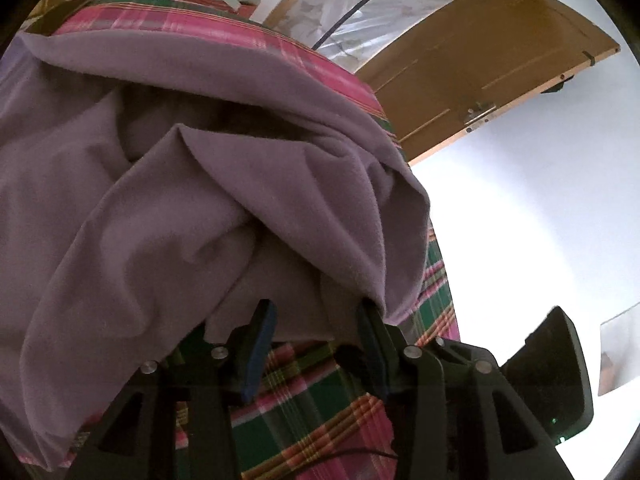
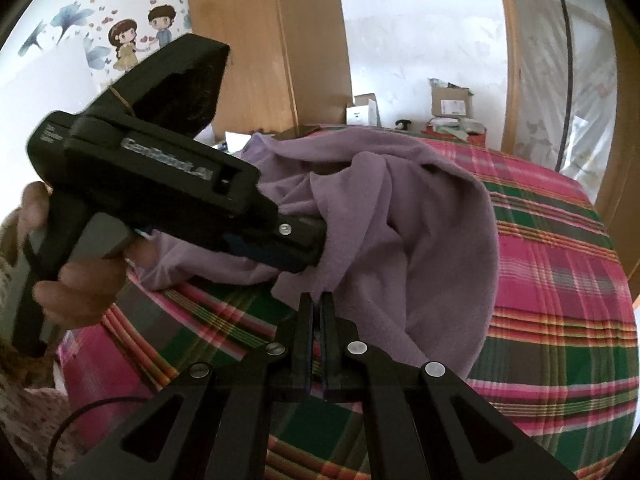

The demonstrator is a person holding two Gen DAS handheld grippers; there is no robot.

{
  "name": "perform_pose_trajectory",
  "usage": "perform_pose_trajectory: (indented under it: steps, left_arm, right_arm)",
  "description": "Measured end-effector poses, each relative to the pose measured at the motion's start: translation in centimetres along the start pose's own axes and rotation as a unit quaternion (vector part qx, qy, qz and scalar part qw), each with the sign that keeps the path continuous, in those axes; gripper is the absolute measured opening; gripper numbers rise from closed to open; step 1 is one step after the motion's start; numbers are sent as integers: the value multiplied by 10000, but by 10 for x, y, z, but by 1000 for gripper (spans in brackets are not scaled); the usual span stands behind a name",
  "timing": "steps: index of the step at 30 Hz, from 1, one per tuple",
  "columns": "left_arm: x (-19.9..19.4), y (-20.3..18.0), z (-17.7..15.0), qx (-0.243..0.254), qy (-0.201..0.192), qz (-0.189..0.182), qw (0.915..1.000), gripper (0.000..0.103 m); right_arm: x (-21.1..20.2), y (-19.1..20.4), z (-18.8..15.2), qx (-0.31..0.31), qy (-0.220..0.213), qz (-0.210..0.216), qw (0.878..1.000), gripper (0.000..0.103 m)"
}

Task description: Fold clothes

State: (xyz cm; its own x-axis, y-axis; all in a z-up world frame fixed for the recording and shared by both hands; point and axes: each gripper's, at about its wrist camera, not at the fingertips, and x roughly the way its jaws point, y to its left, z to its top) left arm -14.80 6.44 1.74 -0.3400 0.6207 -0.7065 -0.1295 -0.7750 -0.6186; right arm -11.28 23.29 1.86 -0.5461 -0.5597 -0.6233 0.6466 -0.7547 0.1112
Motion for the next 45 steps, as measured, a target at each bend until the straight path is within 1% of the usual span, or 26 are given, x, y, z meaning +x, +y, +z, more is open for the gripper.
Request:
perform_pose_trajectory:
  steps: [2,5,6,7,8,9,12,16,17,20,22,24,27,28,29,31,32,34,36,39,40,42,43,44,45]
  left_arm:
    - [0,-2,0,35,-52,24,10000,43]
    - [-2,-6,-1,24,-102,-184,9998,43]
    - [-3,-8,-2,58,-121,-279,9995,45]
    - [-5,-12,-2,210,-149,-453,9986,53]
    - [-7,-15,-2,329,-165,-582,9976,58]
    - [-7,-16,-3,339,-146,-562,9977,62]
    - [-1,-14,1,195,-162,-357,9990,62]
    - [6,-5,8,-89,-151,-112,9998,62]
    - [8,-4,10,-143,-152,-77,9998,60]
    - [15,-4,17,-152,-219,146,9995,47]
    - [16,-3,20,-185,-287,244,9991,31]
    - [16,-1,20,-221,-355,302,9987,19]
    - [16,0,19,-250,-402,242,9986,10]
    - [16,-2,20,-207,-417,225,9987,8]
    - [16,-4,20,-171,-433,213,9987,8]
    - [12,-6,21,-120,-471,166,9987,7]
    - [12,-9,22,-95,-498,133,9986,7]
    - [10,-11,23,-109,-539,83,9985,7]
    - [8,-11,25,-113,-590,49,9982,7]
    - [7,-10,28,-143,-608,9,9980,7]
    - [8,-9,28,-170,-596,-16,9981,7]
    - [11,-12,30,-187,-602,-64,9980,7]
    - [15,-17,34,-180,-615,-72,9979,6]
    - [11,-16,34,-170,-649,-77,9977,6]
    - [7,-15,35,-172,-714,-94,9973,6]
  right_arm:
    - [1,0,-1,9,16,23,10000,3]
    - [1,0,-2,-9,-7,-22,10000,3]
    - [1,0,-2,-14,-5,-52,10000,3]
    - [2,-1,-2,-3,1,-95,10000,3]
    - [2,-3,-2,38,5,-96,9999,3]
    - [2,-4,-3,86,9,-86,9999,3]
    - [1,-3,-4,88,-9,-29,10000,3]
    - [-2,3,-4,-72,-66,-42,9999,3]
    - [-2,4,-5,-88,-72,-55,9999,3]
    - [-4,1,-4,-74,-61,-54,9999,4]
    - [-6,-1,-4,-102,-19,-67,9999,4]
    - [-9,-5,-2,-99,9,-73,9999,5]
    - [-21,-21,6,137,-101,-18,9999,8]
    - [-27,-27,8,248,-174,-6,9995,14]
    - [-32,-36,11,351,-276,-66,9990,22]
    - [-38,-51,18,558,-414,-361,9969,31]
    - [-37,-60,22,684,-389,-465,9958,36]
    - [-28,-74,27,882,-280,-410,9949,40]
    - [-13,-81,29,980,-66,-275,9948,41]
    - [7,-82,28,932,222,-116,9953,41]
    - [14,-82,27,912,317,-64,9953,41]
    - [19,-81,28,901,318,-9,9954,40]
    - [21,-81,28,893,289,-2,9956,29]
    - [19,-79,31,861,240,-5,9960,7]
    - [17,-78,34,825,187,-10,9964,4]
